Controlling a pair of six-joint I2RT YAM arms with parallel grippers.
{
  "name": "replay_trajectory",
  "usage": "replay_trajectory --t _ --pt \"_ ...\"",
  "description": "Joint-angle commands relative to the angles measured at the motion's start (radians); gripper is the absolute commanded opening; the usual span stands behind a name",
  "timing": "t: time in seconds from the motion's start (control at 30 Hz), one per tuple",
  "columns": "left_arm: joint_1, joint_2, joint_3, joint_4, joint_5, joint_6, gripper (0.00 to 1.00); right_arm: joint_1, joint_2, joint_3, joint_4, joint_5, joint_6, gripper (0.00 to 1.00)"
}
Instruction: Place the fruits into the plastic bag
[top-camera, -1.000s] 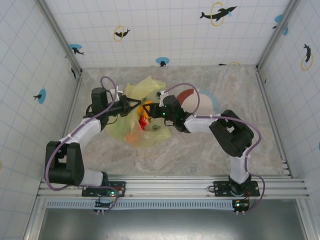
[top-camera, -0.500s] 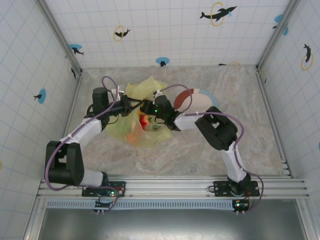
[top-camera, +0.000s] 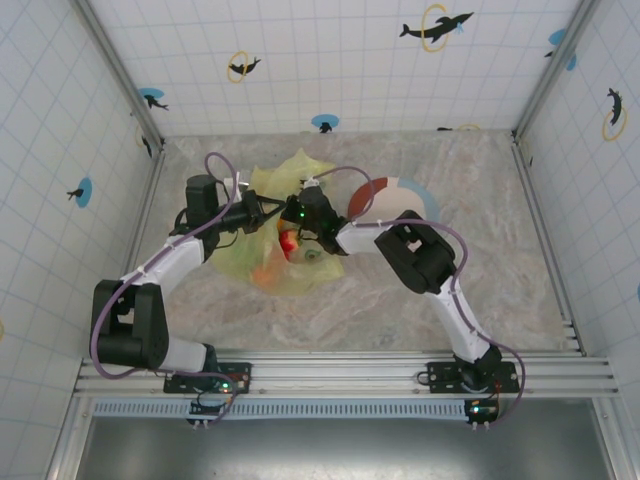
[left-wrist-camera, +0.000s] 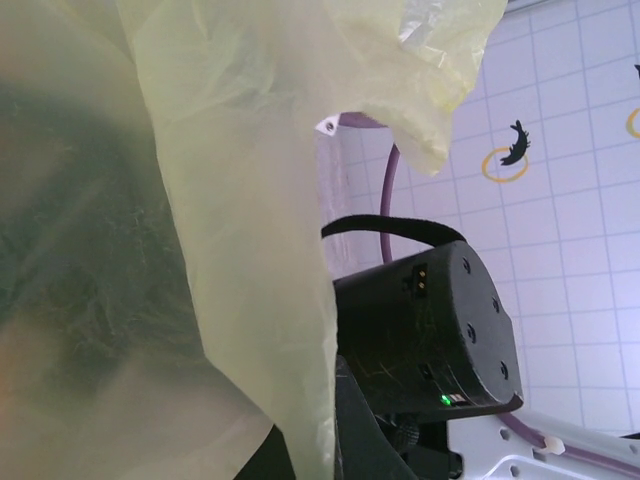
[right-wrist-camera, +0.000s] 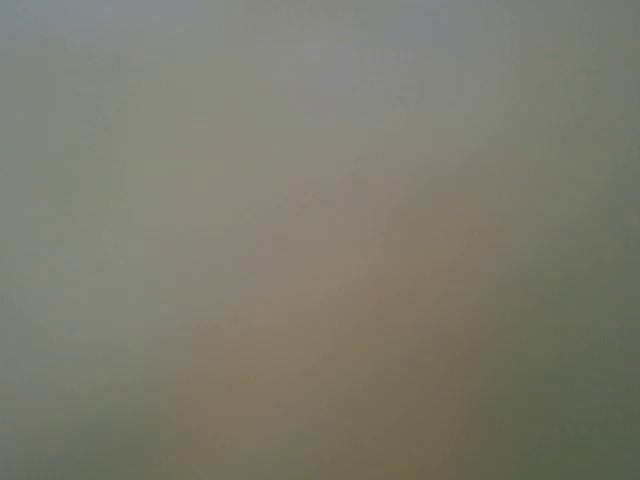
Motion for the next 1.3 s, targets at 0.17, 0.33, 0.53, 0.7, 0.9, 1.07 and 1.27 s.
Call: replay_trajectory --t 0.17,0.33,0.53,0.7,0.9,1.07,1.27 --pt "-0.004 0.017 0.010 0.007 0.025 0.004 0.00 -0.020 -0.014 0.011 -0.082 -0.012 -0.080 0.86" --pt "-0.005 0.019 0.009 -0.001 0.021 0.007 0.00 -0.043 -0.071 -0.039 -0.065 -0.043 -0.107 0.94" --pt "-0.004 0.021 0.004 -0.009 0.015 0.014 0.00 -0.063 -0.115 -0.083 -0.081 -0.071 -0.136 0.99" --pt "-0.004 0.022 0.003 -0.018 0.013 0.020 0.00 -0.075 -0.150 -0.115 -0.111 -0.077 -0.160 0.99" --pt "-0.005 0.022 0.005 -0.028 0.012 0.029 0.00 -0.082 -0.179 -0.116 -0.196 -0.071 -0.210 0.99" --pt "-0.005 0.021 0.002 -0.036 0.008 0.035 0.00 -0.087 -0.217 -0.141 -0.234 -0.072 -0.253 0.99" --pt "-0.003 0.019 0.005 -0.054 -0.001 0.044 0.00 -0.088 -0.288 -0.190 -0.290 -0.080 -0.343 0.99"
